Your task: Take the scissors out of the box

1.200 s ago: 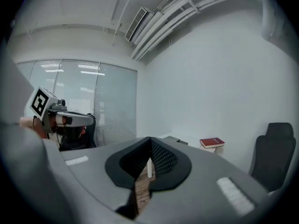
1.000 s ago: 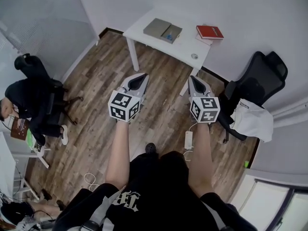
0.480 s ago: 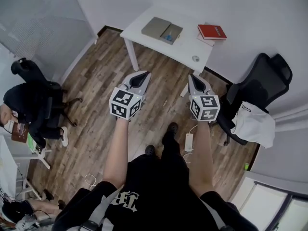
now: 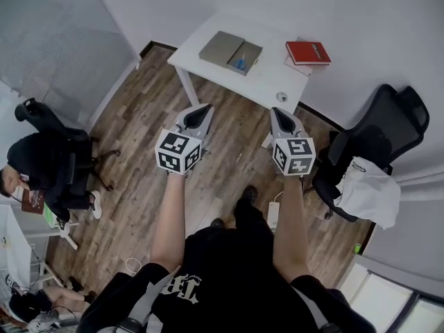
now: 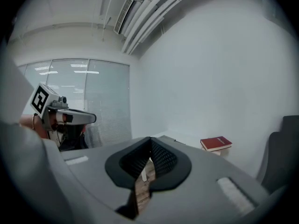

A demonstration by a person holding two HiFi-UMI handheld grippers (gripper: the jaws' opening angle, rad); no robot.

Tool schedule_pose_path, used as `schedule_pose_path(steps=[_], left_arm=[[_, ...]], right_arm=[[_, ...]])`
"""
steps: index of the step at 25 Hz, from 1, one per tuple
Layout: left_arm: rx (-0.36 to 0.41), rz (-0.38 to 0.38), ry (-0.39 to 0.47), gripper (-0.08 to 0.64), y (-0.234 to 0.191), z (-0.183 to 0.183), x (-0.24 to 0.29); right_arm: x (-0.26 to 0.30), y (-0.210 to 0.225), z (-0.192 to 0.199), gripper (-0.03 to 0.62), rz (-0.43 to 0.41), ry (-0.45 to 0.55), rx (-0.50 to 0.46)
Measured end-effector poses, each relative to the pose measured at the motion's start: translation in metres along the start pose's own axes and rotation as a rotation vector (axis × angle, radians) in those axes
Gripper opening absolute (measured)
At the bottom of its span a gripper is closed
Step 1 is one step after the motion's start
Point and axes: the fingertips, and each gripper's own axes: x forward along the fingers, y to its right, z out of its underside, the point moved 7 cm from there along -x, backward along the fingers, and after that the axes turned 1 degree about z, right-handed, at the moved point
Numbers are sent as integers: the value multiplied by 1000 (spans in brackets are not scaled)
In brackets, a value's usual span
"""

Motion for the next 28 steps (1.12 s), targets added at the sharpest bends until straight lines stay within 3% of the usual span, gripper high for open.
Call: schedule_pose_path(steps=[15,28], left_arm=[[-13,-35,-21,-2,-33,-12,99],[-25,-85,-41,-2,-36,-11,136]], right_arm=[[80,75,-6,2,-45,-26,13],[115,111,-4,2,-101,-34,32]])
